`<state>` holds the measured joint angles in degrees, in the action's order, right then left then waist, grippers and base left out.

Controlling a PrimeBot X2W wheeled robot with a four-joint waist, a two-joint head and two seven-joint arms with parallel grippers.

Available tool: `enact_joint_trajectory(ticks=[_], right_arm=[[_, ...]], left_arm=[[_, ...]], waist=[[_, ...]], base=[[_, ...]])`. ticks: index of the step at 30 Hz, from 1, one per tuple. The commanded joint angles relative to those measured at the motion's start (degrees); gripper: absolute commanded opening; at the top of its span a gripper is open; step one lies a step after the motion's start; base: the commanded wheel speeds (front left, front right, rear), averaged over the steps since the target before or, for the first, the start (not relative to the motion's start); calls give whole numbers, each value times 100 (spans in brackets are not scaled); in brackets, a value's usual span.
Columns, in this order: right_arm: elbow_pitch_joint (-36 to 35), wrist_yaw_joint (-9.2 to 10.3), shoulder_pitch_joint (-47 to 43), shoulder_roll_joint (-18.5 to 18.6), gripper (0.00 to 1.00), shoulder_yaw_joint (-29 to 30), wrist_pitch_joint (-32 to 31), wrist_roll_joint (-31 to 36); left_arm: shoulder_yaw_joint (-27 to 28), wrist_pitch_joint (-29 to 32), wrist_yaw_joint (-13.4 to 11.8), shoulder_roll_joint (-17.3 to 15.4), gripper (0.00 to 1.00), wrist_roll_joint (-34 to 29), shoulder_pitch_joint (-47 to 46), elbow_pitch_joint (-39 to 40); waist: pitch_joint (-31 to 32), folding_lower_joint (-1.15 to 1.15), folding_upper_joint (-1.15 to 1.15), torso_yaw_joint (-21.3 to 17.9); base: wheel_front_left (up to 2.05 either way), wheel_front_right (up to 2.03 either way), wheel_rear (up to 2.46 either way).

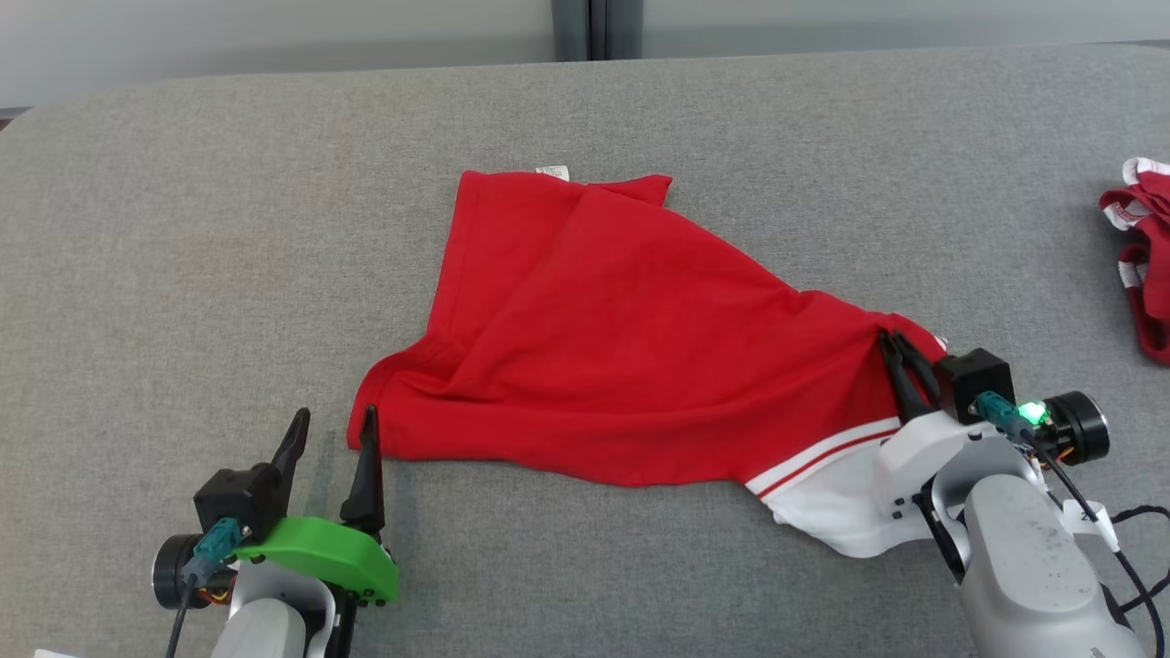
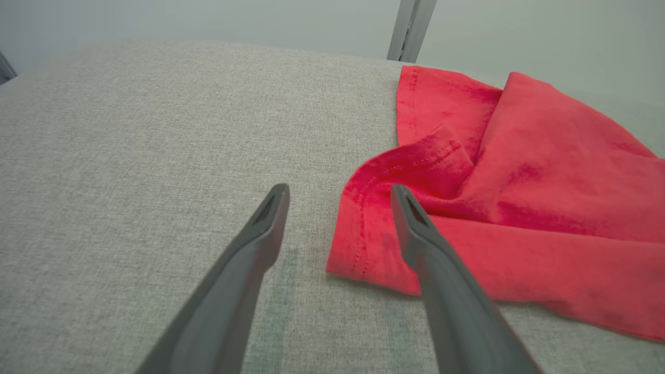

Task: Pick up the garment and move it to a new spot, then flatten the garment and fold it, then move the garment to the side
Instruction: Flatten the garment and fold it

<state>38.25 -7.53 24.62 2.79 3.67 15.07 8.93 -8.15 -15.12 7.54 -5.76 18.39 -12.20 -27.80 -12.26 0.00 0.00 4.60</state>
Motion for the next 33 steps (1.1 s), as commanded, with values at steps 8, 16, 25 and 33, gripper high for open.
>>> enact_joint_trajectory(ticks=[8, 16, 25, 33], right_arm=[[-354, 10, 708, 22, 0, 233, 13, 349], [-156, 10, 1467, 23, 100, 600, 13, 643], [-609, 10, 256, 26, 100, 282, 13, -25], [-988, 10, -1050, 23, 100, 299, 13, -532]], left_arm=[[-55, 0, -14, 5, 100, 112, -51, 109], [-141, -1, -14, -45, 100, 94, -147, 50], [158, -1, -14, 35, 100, -249, 367, 44], [397, -1, -14, 184, 100, -521, 1167, 360]], waist=[[-149, 0, 0, 133], [-89, 0, 0, 200], [664, 0, 0, -18], [1193, 0, 0, -279]], base=[[0, 0, 0], [0, 0, 0], [0, 0, 0], [0, 0, 0]])
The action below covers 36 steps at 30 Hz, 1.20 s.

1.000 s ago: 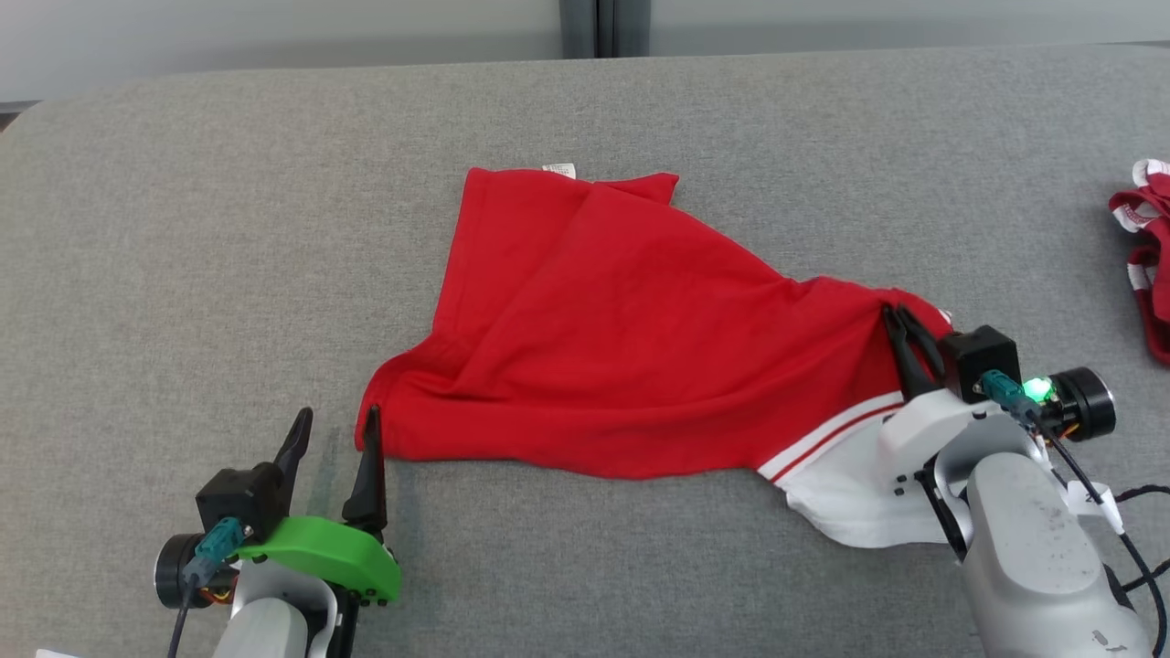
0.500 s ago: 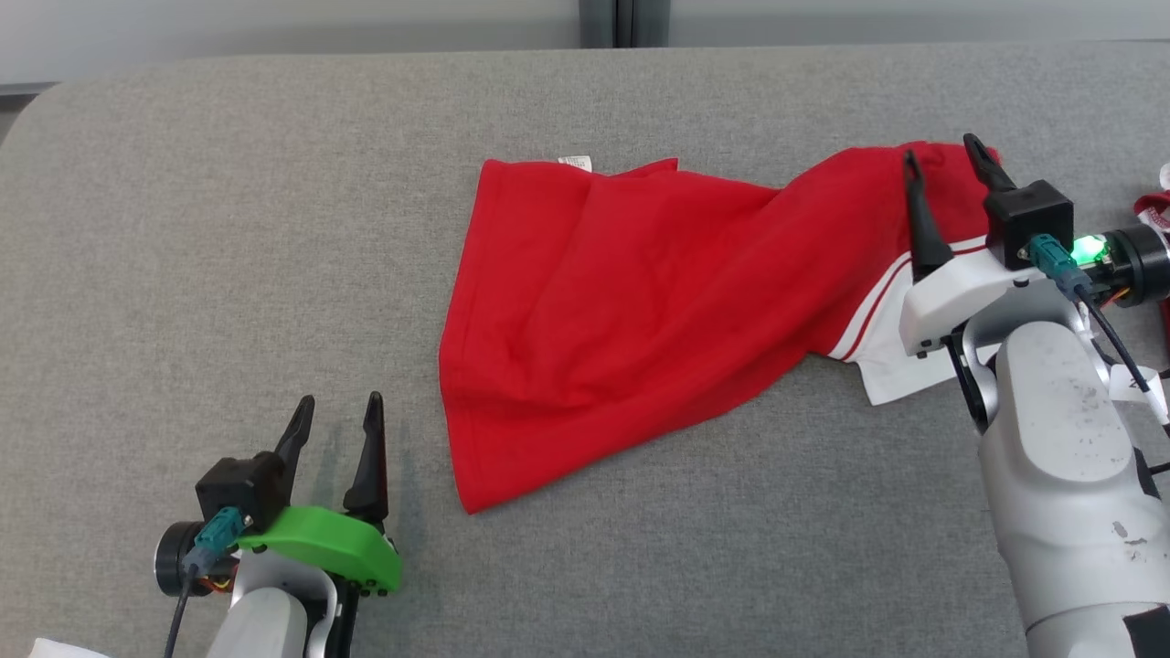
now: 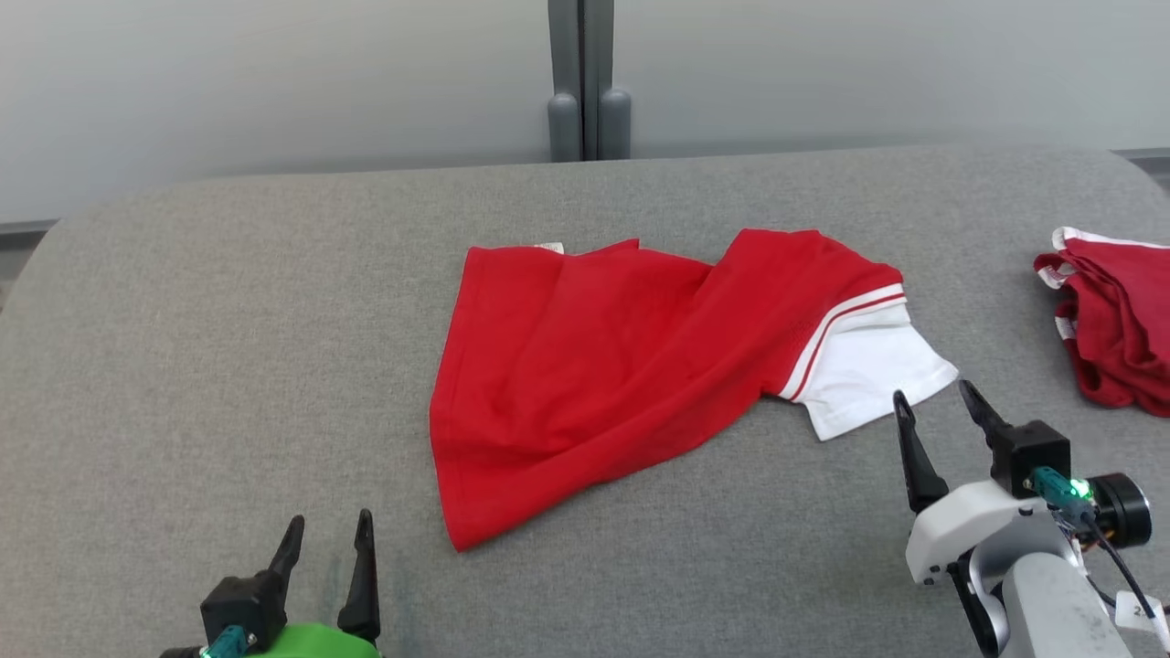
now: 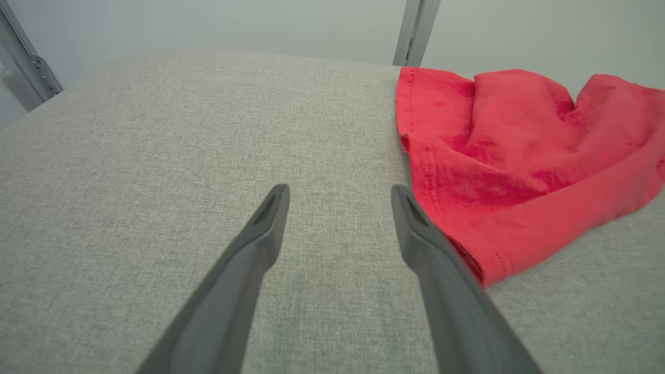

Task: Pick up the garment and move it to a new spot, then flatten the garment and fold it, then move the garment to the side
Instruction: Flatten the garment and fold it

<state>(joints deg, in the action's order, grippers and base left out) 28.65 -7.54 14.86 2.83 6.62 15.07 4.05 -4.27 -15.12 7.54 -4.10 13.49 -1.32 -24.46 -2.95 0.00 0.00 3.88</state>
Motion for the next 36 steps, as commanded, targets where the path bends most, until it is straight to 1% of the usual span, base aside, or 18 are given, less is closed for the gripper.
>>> enact_joint_trajectory(ticks=[1, 6, 10, 14, 19, 26, 36], right_arm=[[-53, 11, -167, 22, 100, 38, 13, -94], [-90, 11, -591, 17, 100, 49, 13, -322], [-117, 11, -705, 20, 100, 55, 13, -343], [-145, 11, -639, 20, 100, 27, 13, -298], [-174, 11, -523, 20, 100, -22, 13, -258], [-293, 12, -308, 21, 100, -72, 13, -198], [-415, 11, -59, 20, 100, -31, 13, -92]], left_arm=[[11, -1, -14, 32, 100, -38, 166, 71], [-124, -1, -14, 71, 100, 29, 556, 255], [-307, -1, -14, 96, 100, 127, 685, 267], [-573, -1, -14, 84, 100, 202, 626, 200], [-951, -1, -14, -61, 100, 282, 450, 27], [-1465, -1, -14, -323, 100, 519, 85, -206], [-1931, -1, -14, -592, 100, 789, -304, -282]], waist=[[295, 0, 0, -224], [408, 0, 0, -258], [411, 0, 0, -244], [329, 0, 0, -243], [178, 0, 0, -266], [-257, 0, 0, -351], [-679, 0, 0, -422]], base=[[0, 0, 0], [0, 0, 0], [0, 0, 0], [0, 0, 0], [0, 0, 0], [0, 0, 0], [0, 0, 0]])
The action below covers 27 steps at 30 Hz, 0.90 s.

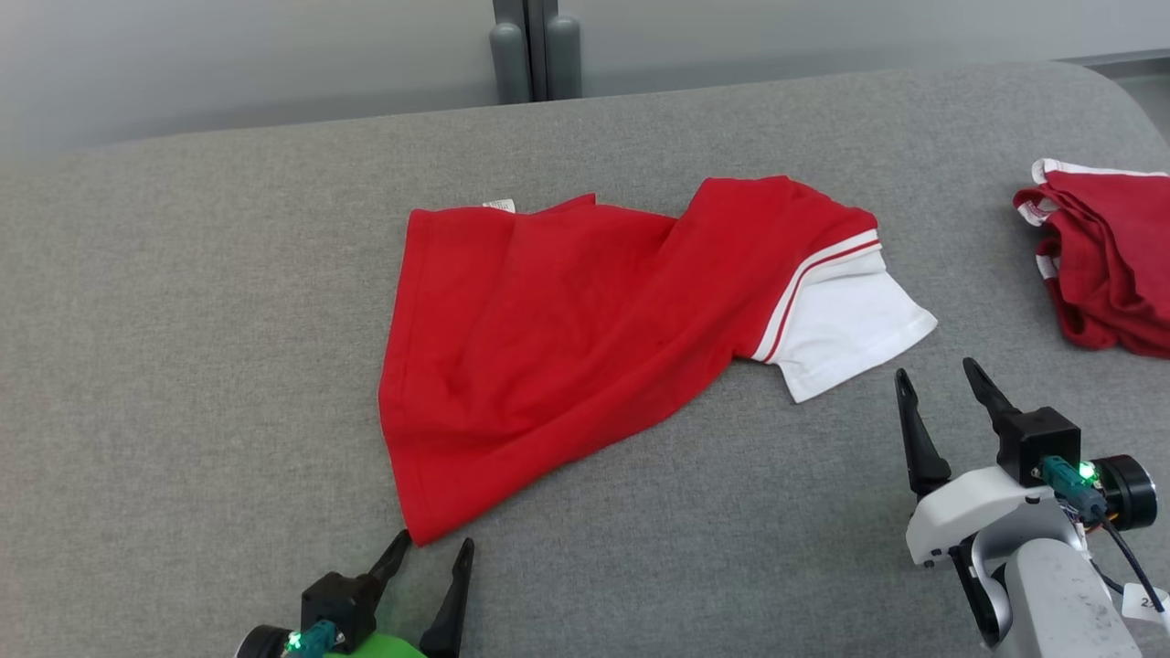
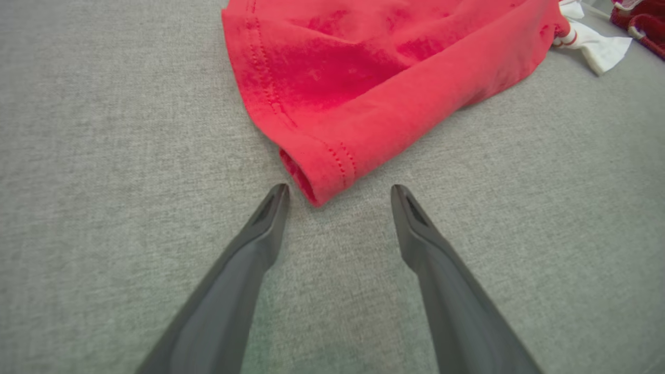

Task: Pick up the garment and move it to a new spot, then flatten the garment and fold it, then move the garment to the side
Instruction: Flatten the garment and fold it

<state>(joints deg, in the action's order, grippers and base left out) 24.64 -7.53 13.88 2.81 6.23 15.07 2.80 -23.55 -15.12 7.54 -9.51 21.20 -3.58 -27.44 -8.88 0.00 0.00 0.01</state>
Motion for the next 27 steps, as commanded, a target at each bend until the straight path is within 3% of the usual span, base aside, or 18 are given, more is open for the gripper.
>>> enact_joint_trajectory(ticks=[1, 15, 19, 21, 23, 26, 27], right_arm=[[-25, 10, 66, 22, 100, 6, 12, 33], [-41, 10, 362, 23, 100, 53, 12, 181], [34, 10, 639, 22, 100, 120, 13, 424], [110, 11, 801, 24, 100, 197, 12, 572], [253, 11, 969, 22, 100, 326, 13, 742], [617, 10, 1232, 23, 100, 599, 13, 1015], [790, 10, 1337, 21, 100, 704, 11, 1135]], left_arm=[[-34, -1, -14, -65, 100, 60, -99, 35], [-449, 2, -14, -298, 100, 264, -421, 68], [-630, 7, -14, -380, 94, 292, -525, -11], [-704, 12, -14, -403, 76, 311, -572, -60], [-791, 14, -14, -431, 49, 337, -613, -107], [-928, 30, -14, -471, 24, 366, -648, -218], [-970, 43, -14, -485, 9, 390, -671, -239]], waist=[[-115, 0, 0, -40], [-418, 0, 0, 15], [-543, 0, 0, 44], [-609, 0, 0, 70], [-668, 0, 0, 103], [-735, 0, 0, 158], [-760, 0, 0, 184]], base=[[0, 0, 0], [0, 0, 0], [0, 0, 0], [0, 0, 0], [0, 0, 0], [0, 0, 0], [0, 0, 0]])
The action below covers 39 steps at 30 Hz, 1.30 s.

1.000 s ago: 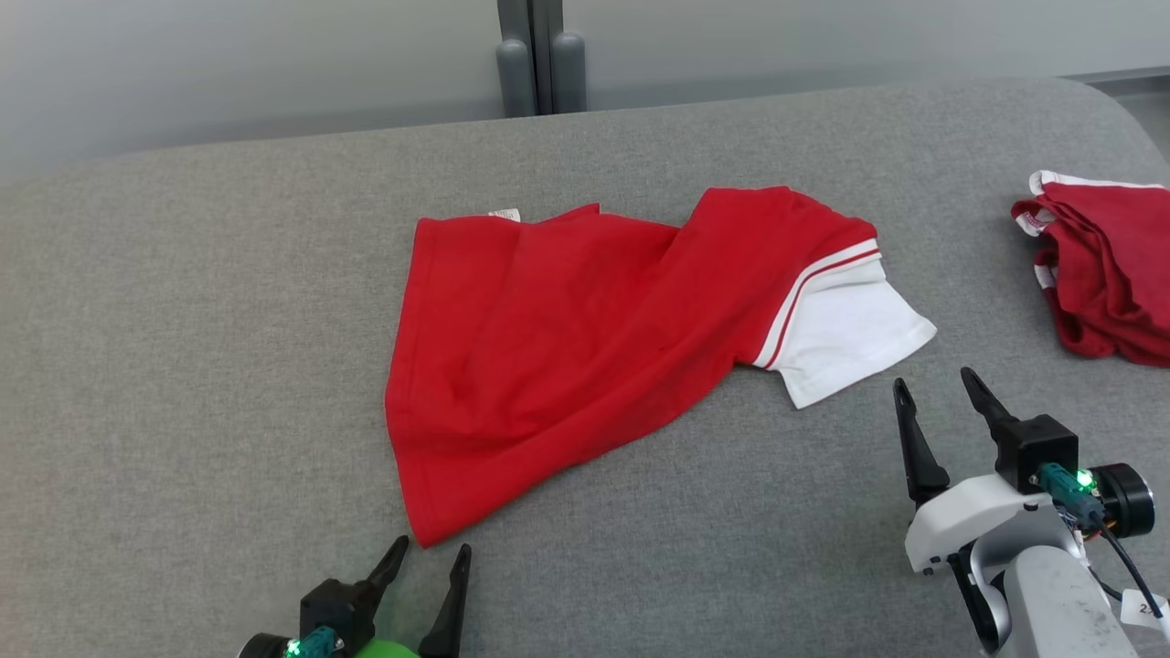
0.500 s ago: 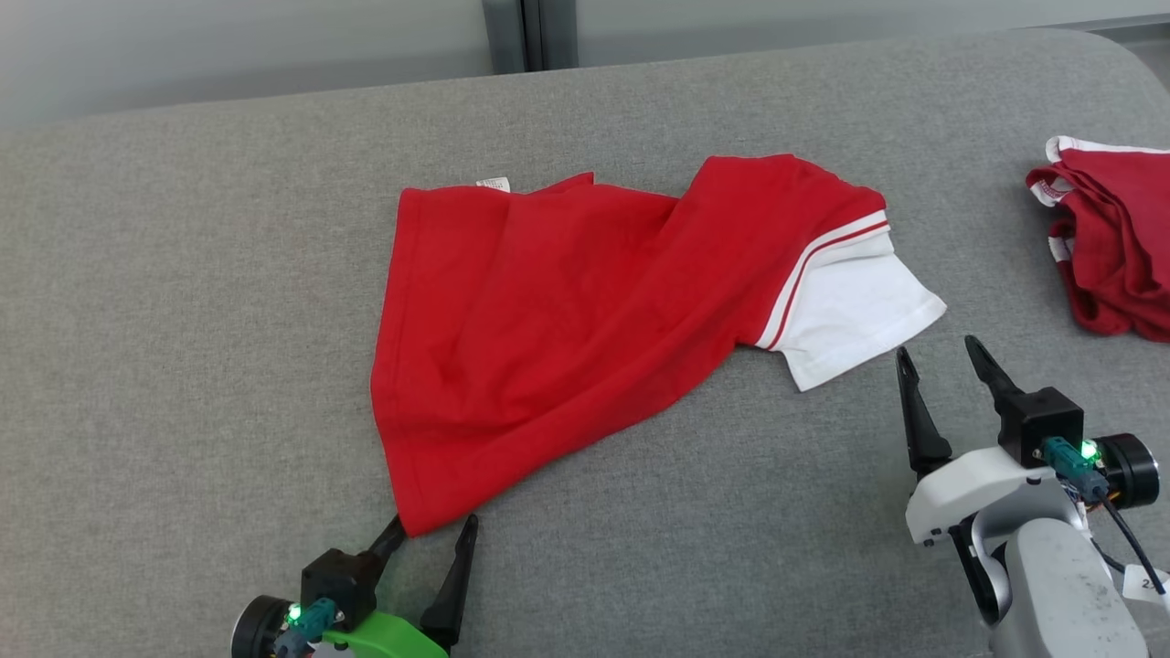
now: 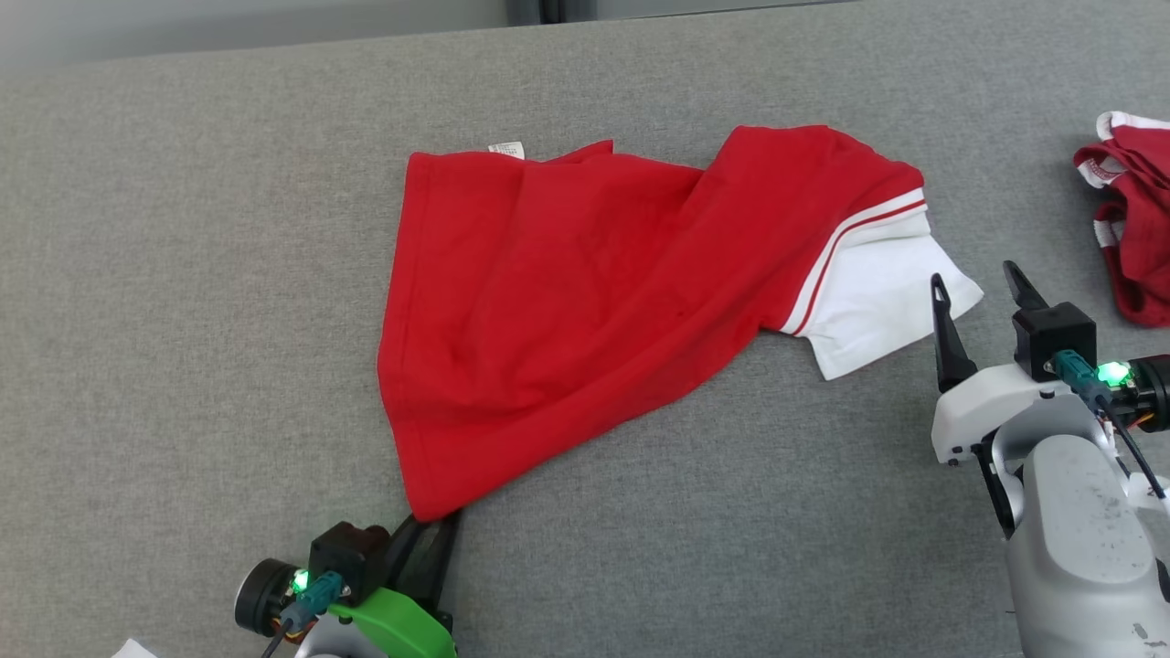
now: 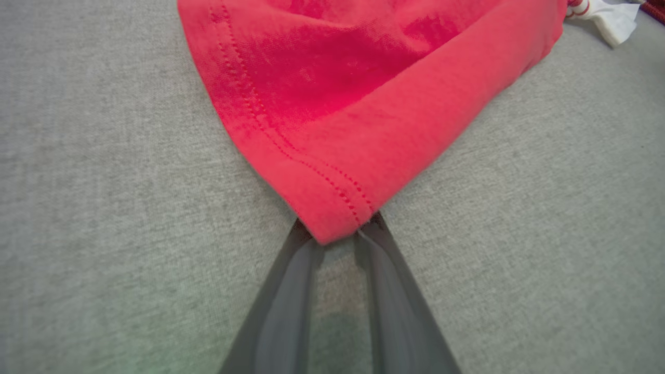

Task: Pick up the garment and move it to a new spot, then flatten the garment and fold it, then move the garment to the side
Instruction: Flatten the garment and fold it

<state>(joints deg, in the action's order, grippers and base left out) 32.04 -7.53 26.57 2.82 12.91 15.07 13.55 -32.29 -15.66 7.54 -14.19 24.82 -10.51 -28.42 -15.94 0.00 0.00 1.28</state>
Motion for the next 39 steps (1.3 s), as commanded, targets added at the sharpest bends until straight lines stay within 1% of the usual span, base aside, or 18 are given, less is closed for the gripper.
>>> enact_joint_trajectory(ticks=[1, 6, 11, 12, 13, 14, 15, 19, 22, 24, 28, 33, 37, 39], right_arm=[[200, 10, 145, 18, 100, 124, -7, 167], [868, 10, 549, 22, 100, 580, -62, 586], [1531, 10, 674, 21, 100, 1044, -290, 855], [1650, 10, 662, 20, 98, 1116, -316, 877], [1780, 11, 658, 22, 41, 1200, -317, 892], [1876, 11, 659, 23, 7, 1268, -299, 893], [1984, 11, 650, 23, 0, 1325, -286, 894], [2261, 11, 689, 28, 0, 1471, -153, 810], [2291, 11, 740, 22, 0, 1433, -42, 673], [2202, 11, 799, 21, 0, 1320, 0, 458], [1495, 11, 670, 20, 0, 736, 12, -405], [396, 11, 393, 19, 0, 94, 16, -1488], [-258, 11, 309, 23, 0, -99, 16, -1984], [-527, 10, 364, 17, 0, -201, 17, -2107]], left_arm=[[-124, 99, -14, -31, 0, 39, 13, -158], [-277, 101, -14, -85, 0, 130, -73, -158], [-344, 101, -14, -106, 0, 176, -70, -123], [-351, 101, -14, -109, 0, 190, -61, -116], [-363, 100, -14, -119, 0, 198, -49, -100], [-372, 99, -14, -125, 0, 202, -40, -75], [-380, 94, -14, -128, 0, 206, -30, -37], [-330, 73, -14, -144, 0, 202, 17, 101], [-242, 60, -14, -135, 0, 143, 46, 251], [-166, 56, -14, -107, 0, 98, 74, 364], [-40, 56, -14, -44, 0, 26, 207, 697], [108, 55, -14, -106, 0, -120, 294, 1265], [344, 54, -14, -234, 0, -166, 176, 1709], [484, 54, -14, -343, 0, -156, 11, 1906]], waist=[[-69, 0, 0, 76], [-150, 0, 0, 193], [-127, 0, 0, 282], [-118, 0, 0, 290], [-106, 0, 0, 298], [-96, 0, 0, 303], [-80, 0, 0, 308], [16, 0, 0, 303], [147, 0, 0, 277], [278, 0, 0, 266], [611, 0, 0, 263], [1086, 0, 0, 280], [1397, 0, 0, 297], [1529, 0, 0, 301]], base=[[0, 0, 0], [0, 0, 0], [0, 0, 0], [0, 0, 0], [0, 0, 0], [0, 0, 0], [0, 0, 0], [0, 0, 0], [0, 0, 0], [0, 0, 0], [0, 0, 0], [0, 0, 0], [0, 0, 0], [0, 0, 0]])
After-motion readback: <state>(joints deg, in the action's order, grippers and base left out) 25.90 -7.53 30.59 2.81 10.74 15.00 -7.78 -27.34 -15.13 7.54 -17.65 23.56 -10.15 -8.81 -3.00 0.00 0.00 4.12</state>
